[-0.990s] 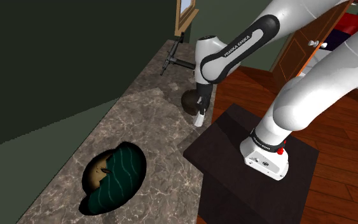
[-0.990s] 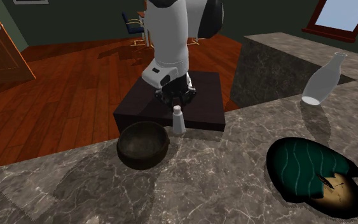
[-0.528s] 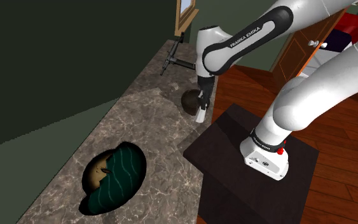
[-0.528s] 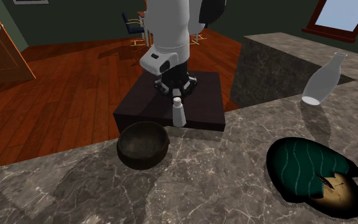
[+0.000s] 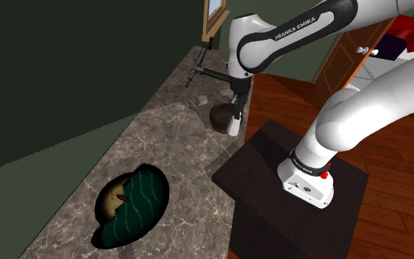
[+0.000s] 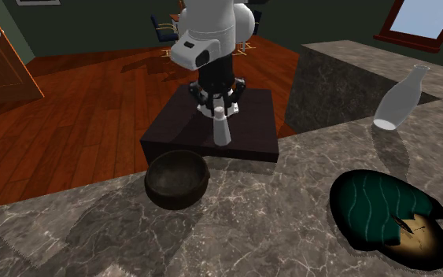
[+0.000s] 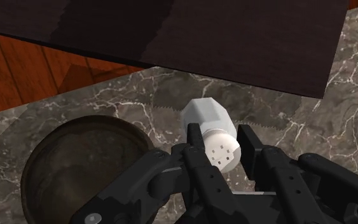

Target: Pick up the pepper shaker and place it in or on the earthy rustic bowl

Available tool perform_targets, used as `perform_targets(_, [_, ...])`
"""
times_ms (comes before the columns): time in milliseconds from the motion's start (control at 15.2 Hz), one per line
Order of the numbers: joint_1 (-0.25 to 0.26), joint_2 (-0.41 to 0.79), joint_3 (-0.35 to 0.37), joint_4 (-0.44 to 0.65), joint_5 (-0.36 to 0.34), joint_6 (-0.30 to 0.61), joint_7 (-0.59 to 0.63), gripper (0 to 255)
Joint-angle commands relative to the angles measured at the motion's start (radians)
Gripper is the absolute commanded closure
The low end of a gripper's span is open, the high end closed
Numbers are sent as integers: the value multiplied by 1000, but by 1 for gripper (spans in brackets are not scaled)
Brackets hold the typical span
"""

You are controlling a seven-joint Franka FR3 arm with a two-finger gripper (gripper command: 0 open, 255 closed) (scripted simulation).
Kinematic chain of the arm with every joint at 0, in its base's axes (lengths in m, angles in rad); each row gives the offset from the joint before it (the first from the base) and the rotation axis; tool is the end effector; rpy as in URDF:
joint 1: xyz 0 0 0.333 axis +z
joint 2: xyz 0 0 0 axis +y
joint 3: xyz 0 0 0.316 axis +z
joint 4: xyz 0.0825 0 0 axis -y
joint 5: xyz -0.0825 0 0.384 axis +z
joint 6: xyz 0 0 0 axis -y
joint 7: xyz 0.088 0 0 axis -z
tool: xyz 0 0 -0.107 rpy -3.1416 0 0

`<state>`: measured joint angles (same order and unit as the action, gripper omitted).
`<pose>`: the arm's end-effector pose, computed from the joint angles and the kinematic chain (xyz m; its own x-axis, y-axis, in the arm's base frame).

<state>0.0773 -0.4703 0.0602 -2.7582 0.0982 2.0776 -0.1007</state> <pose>0.3343 0.0492 0.3387 0.9633 0.1745 -0.2041 0.1639 -0.9842 -0.0675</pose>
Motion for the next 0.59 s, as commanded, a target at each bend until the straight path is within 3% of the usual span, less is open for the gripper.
perform_targets(0, [0, -21, -1, 12, -1, -34, 2, 255])
perform_targets(528, [-14, -53, -18, 95, -20, -150, -9, 255])
